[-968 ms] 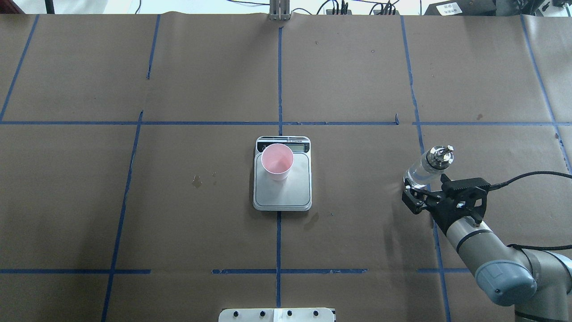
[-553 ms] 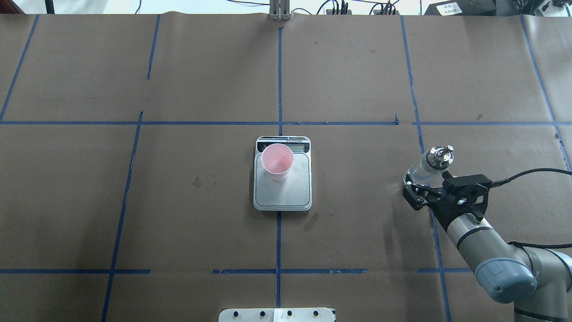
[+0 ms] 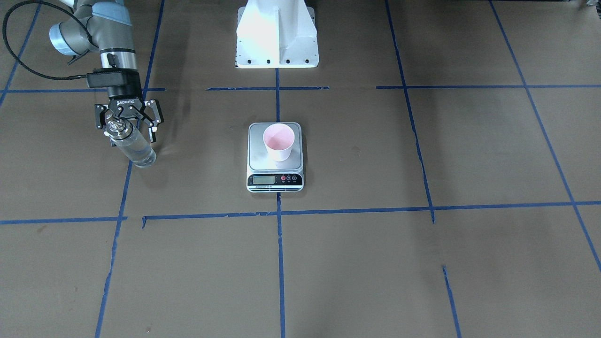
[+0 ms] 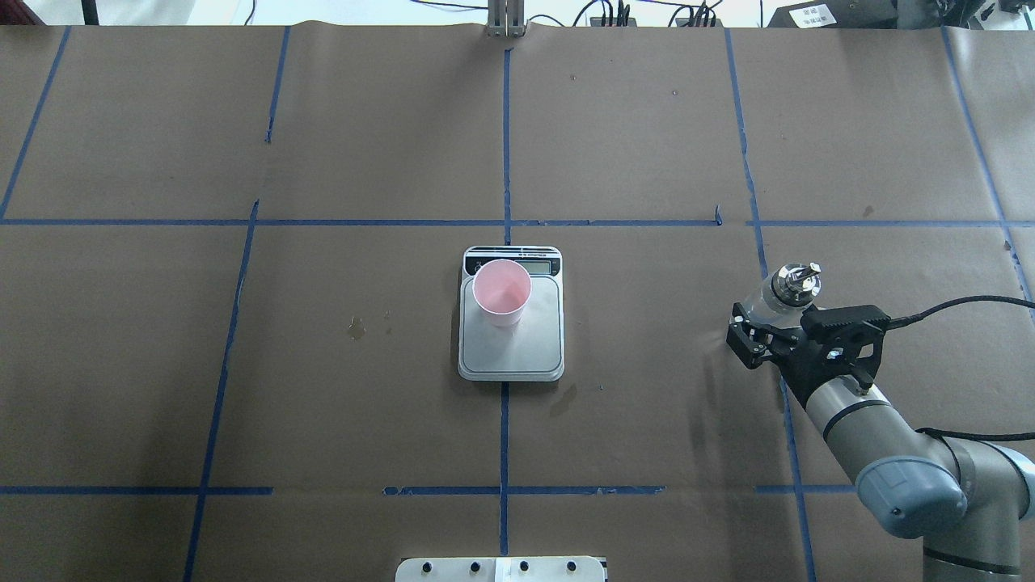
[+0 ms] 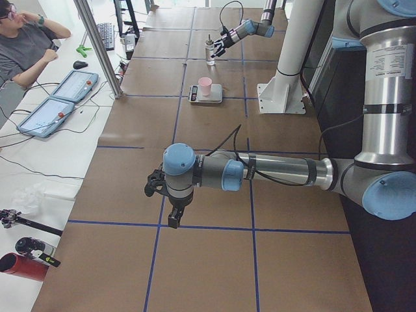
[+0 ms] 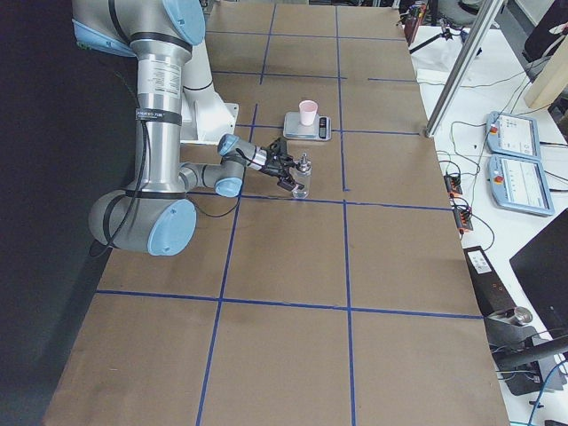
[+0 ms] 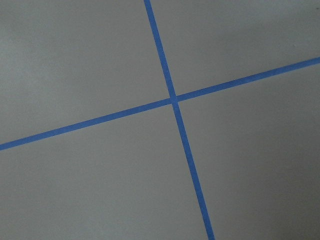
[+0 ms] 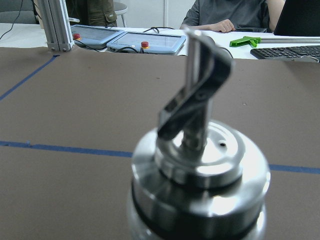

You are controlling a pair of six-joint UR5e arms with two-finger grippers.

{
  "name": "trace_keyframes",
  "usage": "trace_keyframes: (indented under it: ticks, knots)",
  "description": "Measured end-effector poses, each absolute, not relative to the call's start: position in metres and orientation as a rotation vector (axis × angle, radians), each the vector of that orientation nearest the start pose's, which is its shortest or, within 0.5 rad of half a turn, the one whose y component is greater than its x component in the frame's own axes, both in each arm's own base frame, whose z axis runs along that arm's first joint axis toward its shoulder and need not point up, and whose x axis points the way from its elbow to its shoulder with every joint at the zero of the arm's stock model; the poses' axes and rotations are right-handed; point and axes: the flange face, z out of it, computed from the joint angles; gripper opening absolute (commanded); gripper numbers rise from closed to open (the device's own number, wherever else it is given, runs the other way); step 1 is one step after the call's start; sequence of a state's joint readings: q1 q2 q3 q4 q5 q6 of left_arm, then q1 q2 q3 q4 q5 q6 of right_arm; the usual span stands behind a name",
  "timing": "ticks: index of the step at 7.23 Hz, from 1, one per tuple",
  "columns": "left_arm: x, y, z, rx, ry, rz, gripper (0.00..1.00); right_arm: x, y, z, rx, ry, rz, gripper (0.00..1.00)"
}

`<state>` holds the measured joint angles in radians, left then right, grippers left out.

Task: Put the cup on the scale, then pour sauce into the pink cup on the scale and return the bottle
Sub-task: 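Close the right gripper on the bottle and lift it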

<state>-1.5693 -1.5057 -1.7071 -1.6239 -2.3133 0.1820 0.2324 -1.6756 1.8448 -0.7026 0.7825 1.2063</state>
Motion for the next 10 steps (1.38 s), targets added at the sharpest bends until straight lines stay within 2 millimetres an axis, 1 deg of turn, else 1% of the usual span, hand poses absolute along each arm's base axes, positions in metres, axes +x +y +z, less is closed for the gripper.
trace_keyframes:
  ticks: [5,6,7,8,10]
  knots:
    - [-0.0653,-0.4721,0.6181,0.187,0.729,0.221,1.00,-0.3918,-0.3059,0.4695,0.988,-0.704,0.290,1.00]
    - [-0.0652,-0.4721,0.6183,0.187,0.729,0.221,1.00,-0.3915,-0.3064,0.4695,0.990,-0.702,0.291,0.66]
    - [-0.0652,-0.4720,0.6188,0.186,0.729,0.220,1.00,-0.3916,-0.3068,0.4691,0.994,-0.701,0.293,0.09]
    - [-0.0652,-0.4720,0.6194,0.185,0.729,0.220,1.00,-0.3915,-0.3071,0.4691,0.995,-0.700,0.295,0.00]
    - [-0.0652,-0.4719,0.6203,0.184,0.729,0.220,1.00,-0.3907,-0.3076,0.4689,1.003,-0.695,0.300,0.00]
